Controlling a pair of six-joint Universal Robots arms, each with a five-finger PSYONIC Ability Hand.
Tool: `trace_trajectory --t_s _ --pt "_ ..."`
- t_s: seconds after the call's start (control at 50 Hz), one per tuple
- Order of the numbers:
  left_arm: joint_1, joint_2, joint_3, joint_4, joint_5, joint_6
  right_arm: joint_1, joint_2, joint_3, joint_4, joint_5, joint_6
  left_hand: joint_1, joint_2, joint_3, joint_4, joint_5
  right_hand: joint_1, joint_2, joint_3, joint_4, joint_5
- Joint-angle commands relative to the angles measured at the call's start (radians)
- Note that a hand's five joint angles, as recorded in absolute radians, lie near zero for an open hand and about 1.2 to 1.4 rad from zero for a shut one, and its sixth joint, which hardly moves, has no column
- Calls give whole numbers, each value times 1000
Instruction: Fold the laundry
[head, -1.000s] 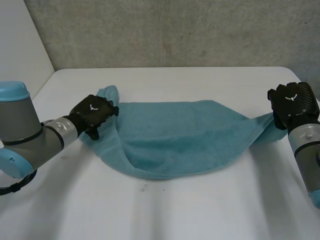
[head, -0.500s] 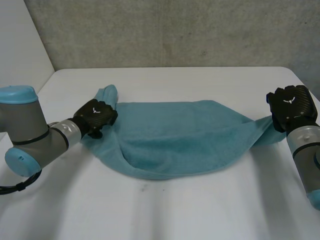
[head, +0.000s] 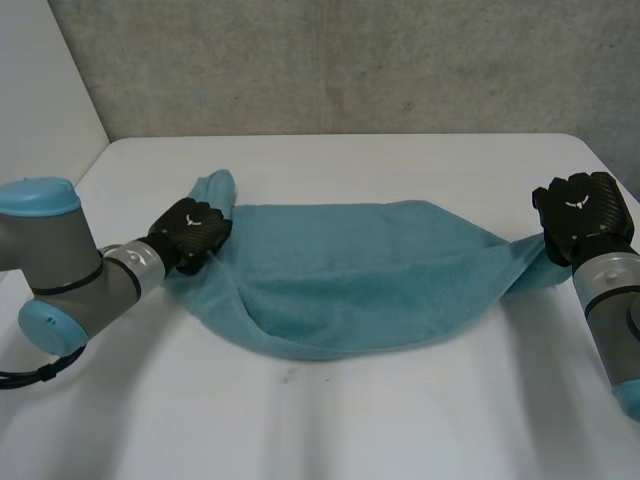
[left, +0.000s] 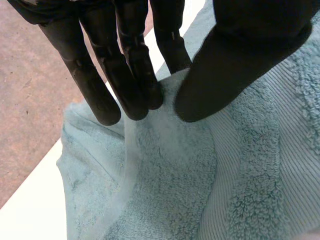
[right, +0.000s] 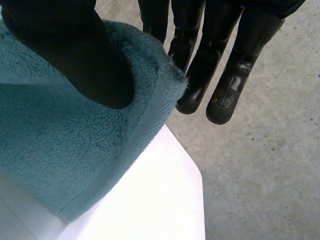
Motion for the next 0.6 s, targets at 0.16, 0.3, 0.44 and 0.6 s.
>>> trace_trajectory --t_s 0.16,0.3,0.44,0.6 --pt "23 220 -96 -19 -10 -13 -12 -44 -85 122 17 1 261 254 260 259 261 415 213 207 203 238" --pt "107 634 -234 -55 -129 -154 -11 -236 -287 554 6 3 261 254 260 259 261 415 213 207 203 238" --pt "187 878 -282 -162 -140 -264 -41 -335 -487 865 -8 -16 261 254 260 259 261 415 213 207 203 238" --pt "256 940 -335 -275 -134 -260 -66 -345 -450 979 -66 -226 261 254 260 259 261 415 213 207 203 238"
